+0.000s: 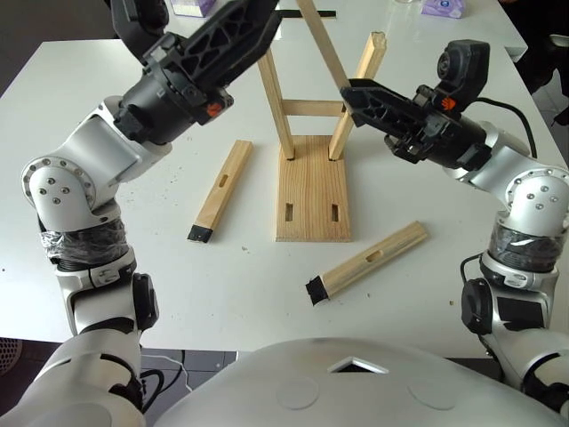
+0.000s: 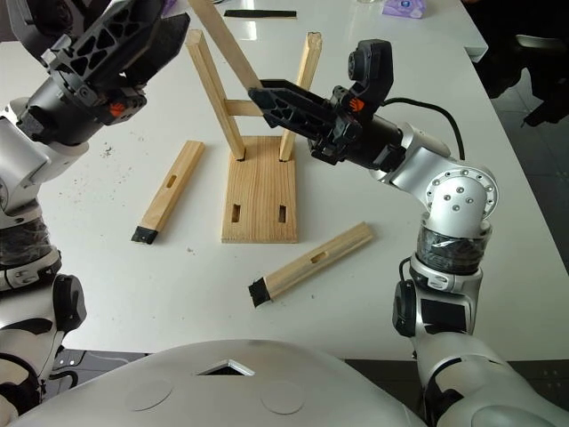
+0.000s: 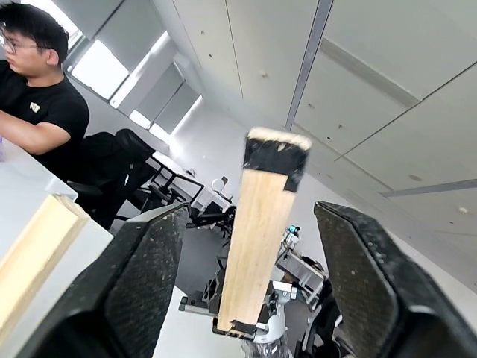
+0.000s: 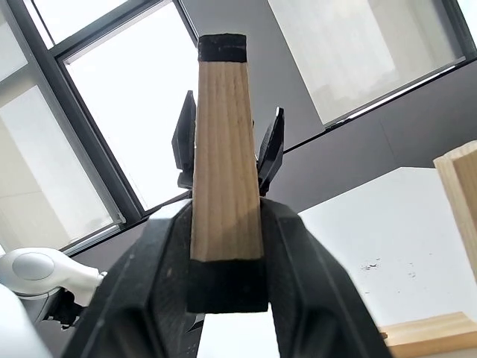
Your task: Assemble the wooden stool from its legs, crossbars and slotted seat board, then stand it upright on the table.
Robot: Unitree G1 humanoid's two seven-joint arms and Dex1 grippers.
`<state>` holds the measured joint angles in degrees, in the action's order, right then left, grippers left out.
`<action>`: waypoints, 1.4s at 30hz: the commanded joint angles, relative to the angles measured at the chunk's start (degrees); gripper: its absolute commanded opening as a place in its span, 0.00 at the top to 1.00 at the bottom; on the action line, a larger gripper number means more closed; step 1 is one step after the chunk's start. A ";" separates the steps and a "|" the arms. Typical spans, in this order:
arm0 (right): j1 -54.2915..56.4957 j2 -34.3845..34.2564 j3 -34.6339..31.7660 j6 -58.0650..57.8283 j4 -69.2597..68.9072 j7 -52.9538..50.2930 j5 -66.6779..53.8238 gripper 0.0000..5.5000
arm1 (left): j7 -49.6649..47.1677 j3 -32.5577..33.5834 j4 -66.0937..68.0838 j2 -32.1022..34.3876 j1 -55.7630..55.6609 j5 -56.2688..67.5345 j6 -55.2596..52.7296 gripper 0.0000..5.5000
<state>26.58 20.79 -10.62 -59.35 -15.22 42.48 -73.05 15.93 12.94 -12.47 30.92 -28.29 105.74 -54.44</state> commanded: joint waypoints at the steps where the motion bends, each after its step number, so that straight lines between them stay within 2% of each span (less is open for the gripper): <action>1: -1.01 2.29 2.41 -1.45 -1.27 1.79 0.22 0.76 | 1.84 -1.54 -0.39 1.10 -0.97 -2.02 -1.39 0.44; 12: -2.09 6.75 5.03 -2.12 -0.91 4.93 1.30 0.76 | 5.99 -1.56 -1.13 1.98 -1.45 -5.82 -1.44 0.44; 23: -1.92 8.10 5.19 -2.19 1.54 6.44 2.47 0.76 | 8.64 -0.93 -3.21 2.11 0.83 -9.08 -0.78 0.75; 34: 1.07 6.92 1.58 -3.96 4.53 2.97 -3.39 0.76 | 12.27 -1.03 -4.32 2.50 3.10 -14.80 0.30 0.75; 38: 0.65 6.41 2.42 -3.33 4.46 2.58 -2.34 0.76 | 12.44 -1.18 -4.48 1.96 3.36 -15.41 1.33 0.75; 42: -0.10 6.28 4.76 1.35 3.86 3.59 4.82 0.76 | 14.76 -0.85 -4.31 2.94 4.08 -20.10 3.40 0.75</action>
<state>26.05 27.10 -6.75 -61.21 -11.19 46.52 -73.01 28.99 12.04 -15.88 32.75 -25.19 89.69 -51.34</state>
